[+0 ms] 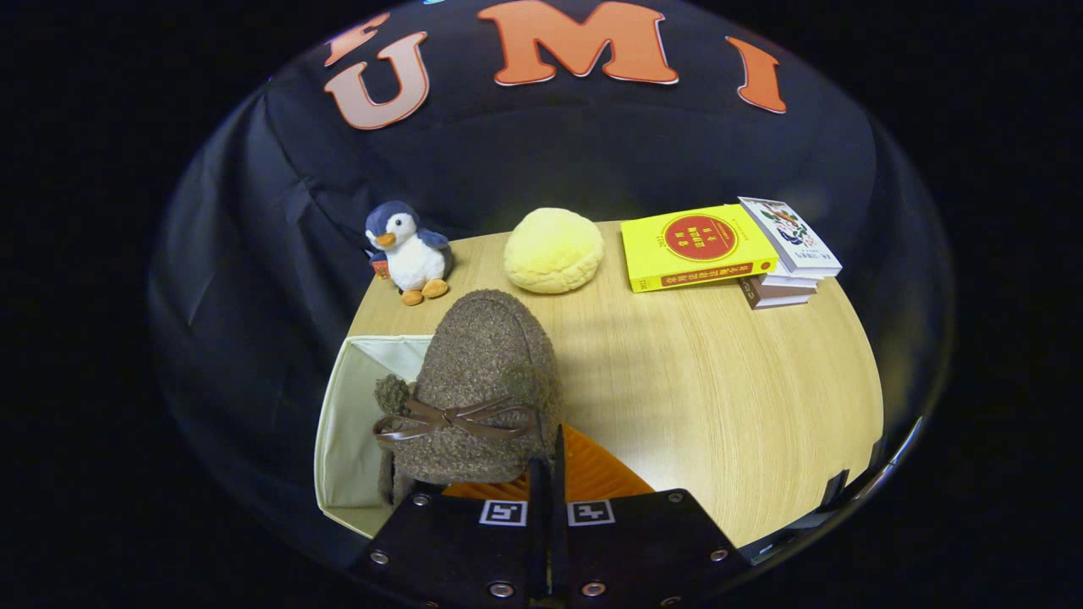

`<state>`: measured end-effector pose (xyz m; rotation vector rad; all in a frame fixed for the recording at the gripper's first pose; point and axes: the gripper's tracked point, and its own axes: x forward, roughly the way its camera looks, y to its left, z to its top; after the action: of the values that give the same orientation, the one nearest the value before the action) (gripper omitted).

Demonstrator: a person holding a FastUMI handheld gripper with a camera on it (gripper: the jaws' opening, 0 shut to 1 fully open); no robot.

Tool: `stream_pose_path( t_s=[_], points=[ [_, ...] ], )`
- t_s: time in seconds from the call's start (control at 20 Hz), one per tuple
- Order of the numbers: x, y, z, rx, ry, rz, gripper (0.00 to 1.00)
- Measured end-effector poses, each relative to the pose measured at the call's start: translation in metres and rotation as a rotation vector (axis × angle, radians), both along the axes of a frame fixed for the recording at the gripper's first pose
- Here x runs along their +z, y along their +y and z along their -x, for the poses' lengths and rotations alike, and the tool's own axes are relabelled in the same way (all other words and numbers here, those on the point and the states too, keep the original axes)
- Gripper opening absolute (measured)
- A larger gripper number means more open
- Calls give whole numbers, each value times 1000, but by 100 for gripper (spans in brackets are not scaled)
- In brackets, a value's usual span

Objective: Open the storage box then place both shoes into the box .Put the left shoe in first, then the right shoe, with the right side of both shoes facing outward in a uniform manner.

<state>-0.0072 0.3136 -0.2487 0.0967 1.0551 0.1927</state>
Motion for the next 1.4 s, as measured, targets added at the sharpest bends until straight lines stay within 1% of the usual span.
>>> stream_pose_path(
  t_s=[0.15, 0.35, 0.5, 0.7, 1.05, 1.15, 1.3, 1.35, 1.4],
  points=[
    [1, 31, 5, 27, 14, 0, 3],
    [-11, 58, 13, 47, 44, 16, 3],
    [-25, 72, 19, 40, 76, 15, 3],
    [-45, 87, 26, 65, 98, 41, 3],
    [-77, 92, 23, 65, 96, 126, 3],
    [-84, 95, 20, 69, 83, 151, 5],
    [-87, 96, 22, 74, 86, 182, 16],
    [-88, 98, 24, 80, 90, 178, 17],
    [-86, 99, 27, 81, 100, 173, 21]
  ],
)
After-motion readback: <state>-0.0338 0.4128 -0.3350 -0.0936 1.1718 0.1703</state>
